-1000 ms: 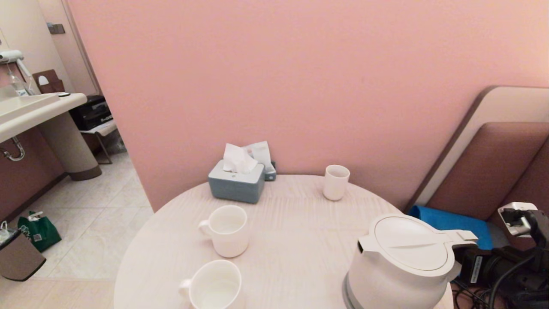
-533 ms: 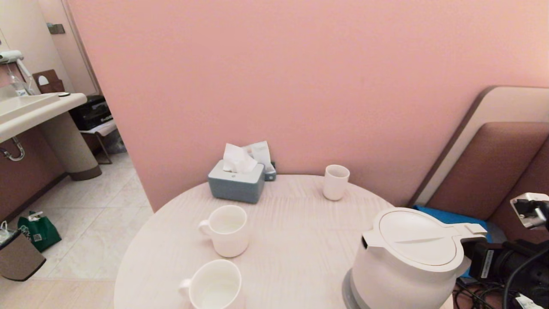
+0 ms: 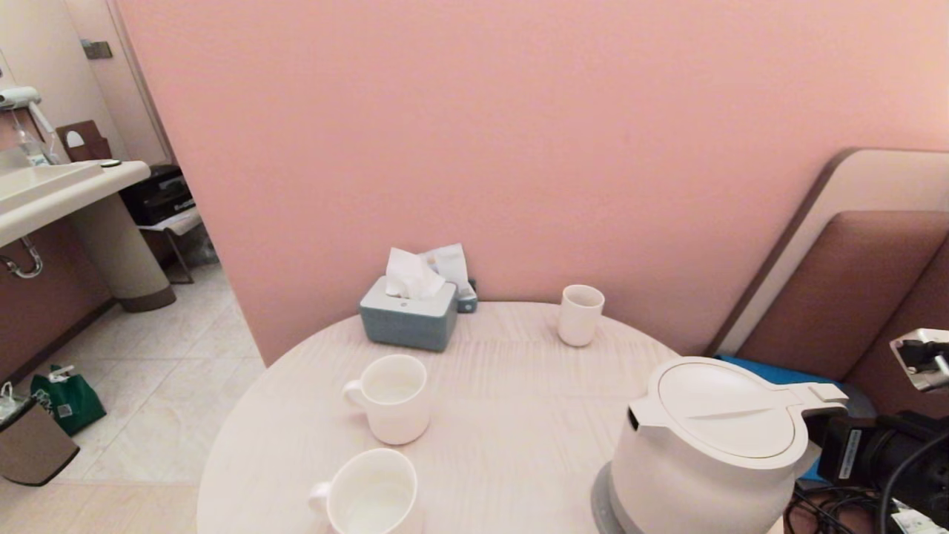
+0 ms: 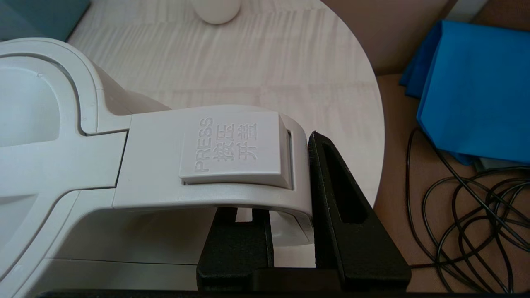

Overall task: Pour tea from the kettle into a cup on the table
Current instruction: Pick up the kettle

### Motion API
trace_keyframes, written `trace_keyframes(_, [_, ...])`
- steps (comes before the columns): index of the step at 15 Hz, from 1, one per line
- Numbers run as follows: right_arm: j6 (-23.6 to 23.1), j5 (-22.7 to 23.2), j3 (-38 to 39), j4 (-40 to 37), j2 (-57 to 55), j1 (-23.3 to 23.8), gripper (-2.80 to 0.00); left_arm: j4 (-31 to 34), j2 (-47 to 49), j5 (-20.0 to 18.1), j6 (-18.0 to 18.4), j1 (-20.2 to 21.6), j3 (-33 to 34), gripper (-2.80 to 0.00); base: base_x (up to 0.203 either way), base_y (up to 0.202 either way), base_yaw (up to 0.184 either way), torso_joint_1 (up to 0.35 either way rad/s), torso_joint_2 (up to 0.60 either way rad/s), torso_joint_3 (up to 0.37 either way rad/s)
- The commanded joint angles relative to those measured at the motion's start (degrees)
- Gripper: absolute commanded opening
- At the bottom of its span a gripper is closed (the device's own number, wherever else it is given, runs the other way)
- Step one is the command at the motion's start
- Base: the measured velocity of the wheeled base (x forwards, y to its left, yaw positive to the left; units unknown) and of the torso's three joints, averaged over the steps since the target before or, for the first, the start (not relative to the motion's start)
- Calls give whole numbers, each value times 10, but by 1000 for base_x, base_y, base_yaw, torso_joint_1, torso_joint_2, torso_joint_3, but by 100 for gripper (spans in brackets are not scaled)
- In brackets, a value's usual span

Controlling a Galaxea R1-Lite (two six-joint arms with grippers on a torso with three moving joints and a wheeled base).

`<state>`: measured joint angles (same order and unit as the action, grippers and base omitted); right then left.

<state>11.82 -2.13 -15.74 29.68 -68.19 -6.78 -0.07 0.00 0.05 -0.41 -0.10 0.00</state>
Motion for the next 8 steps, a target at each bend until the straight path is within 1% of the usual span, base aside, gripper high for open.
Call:
trace_keyframes(1, [1,0,0,2,0,0,-280,0,0,0,0,0,0,-280,0,0,0,0,0,0])
trace_keyframes(8, [2,-1,-2,0,5,0,-280,0,0,0,0,0,0,-280,0,0,0,0,0,0])
